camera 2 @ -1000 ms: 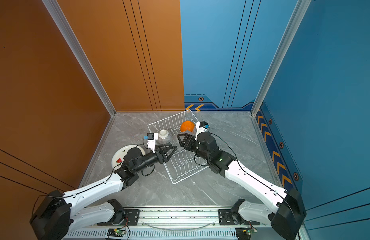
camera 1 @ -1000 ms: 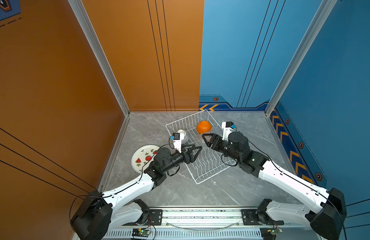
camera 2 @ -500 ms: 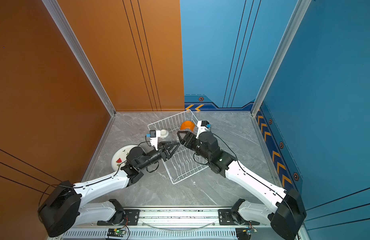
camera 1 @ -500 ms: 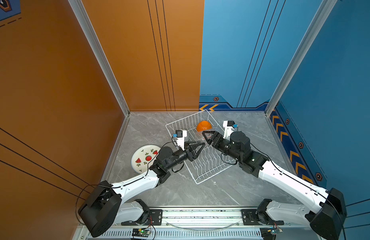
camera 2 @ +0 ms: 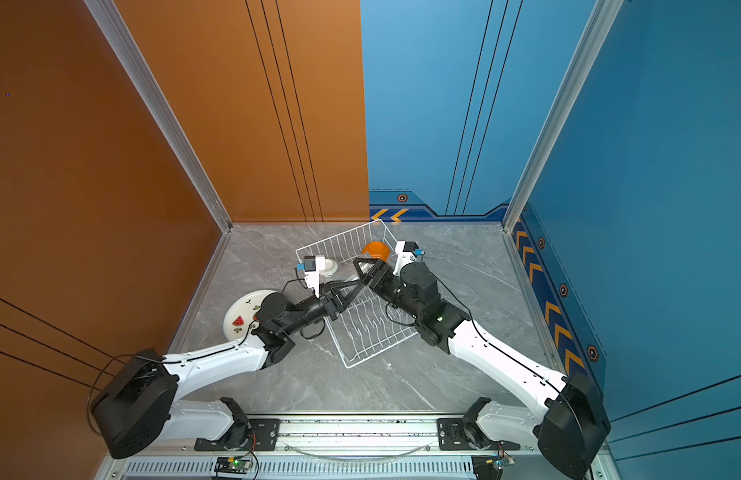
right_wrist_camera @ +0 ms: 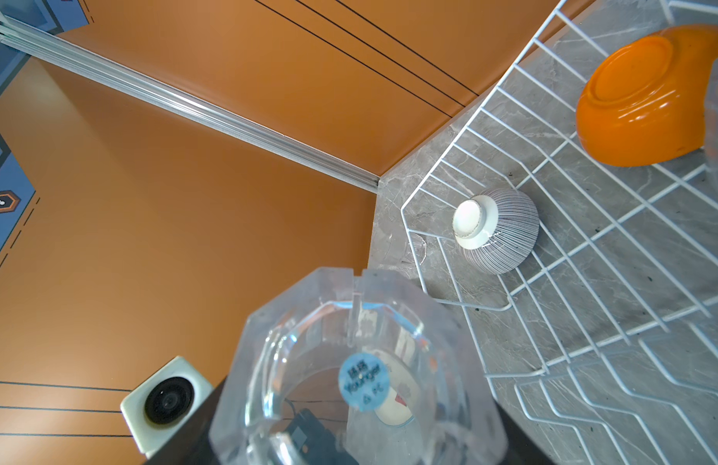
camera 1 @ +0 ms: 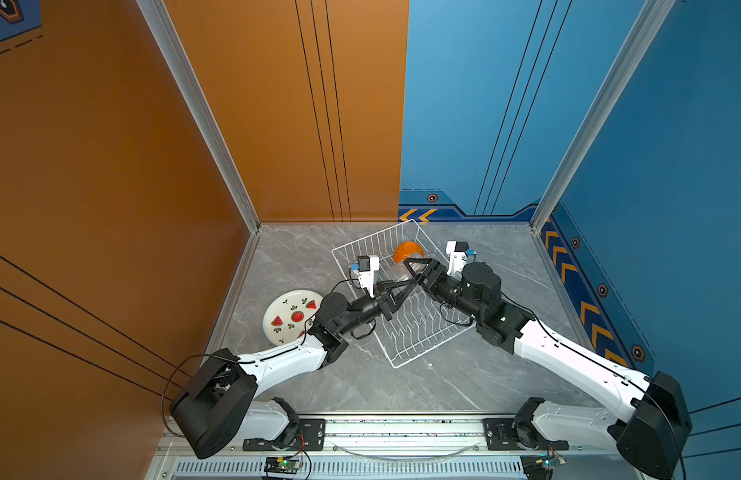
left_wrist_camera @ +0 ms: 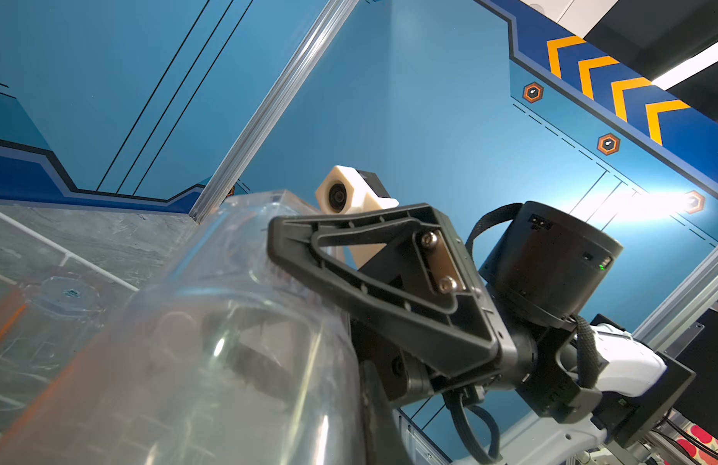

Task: Unload the mixed dishes from the dish rack
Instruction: 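Grasp the clear cup with the left gripper beside the right gripper, then carry the cup to the table corner with the left gripper while the right withdraws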

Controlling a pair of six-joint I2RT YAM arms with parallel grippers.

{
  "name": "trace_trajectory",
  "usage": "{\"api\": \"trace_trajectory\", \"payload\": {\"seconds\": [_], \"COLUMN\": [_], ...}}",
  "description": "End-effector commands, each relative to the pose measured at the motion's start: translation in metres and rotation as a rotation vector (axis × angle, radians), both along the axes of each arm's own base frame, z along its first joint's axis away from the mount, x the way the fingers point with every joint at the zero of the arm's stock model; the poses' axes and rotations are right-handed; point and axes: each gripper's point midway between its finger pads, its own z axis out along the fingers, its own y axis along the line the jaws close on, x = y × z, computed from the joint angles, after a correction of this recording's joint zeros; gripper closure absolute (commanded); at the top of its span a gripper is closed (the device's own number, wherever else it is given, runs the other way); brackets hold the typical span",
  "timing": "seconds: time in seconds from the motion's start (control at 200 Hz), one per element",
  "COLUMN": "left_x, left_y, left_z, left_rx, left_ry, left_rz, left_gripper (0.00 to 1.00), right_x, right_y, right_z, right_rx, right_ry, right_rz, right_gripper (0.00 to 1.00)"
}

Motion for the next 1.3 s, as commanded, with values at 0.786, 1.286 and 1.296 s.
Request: {"api": "trace_trajectory", "payload": {"seconds": [0.786,1.286,1.296], "left_x": [0.043,0.075,0.077], "left_y": [0.082,0.277,0.28], "left_z": [-0.029,0.003,0.002], "left_rx": [0.475,0.736,0.737], "left_ry": [0.182,0.491,0.496], "left_rz": [0.455,0.917,0.924], "left_gripper": [1.0,1.0,1.0], "right_x": [-0.011,-0.029,-0.03], "right_y": [-0.057,-0.114,-0.114], "right_z": [-0.023,-0.034,-0.035], "right_rx": [-0.263,-0.568,-0.574], "right_ry": [-0.089,-0.137,-0.134], "right_rz": [-0.148,-0.199,-0.196], "right_gripper": [0.02,0.0,0.0]}}
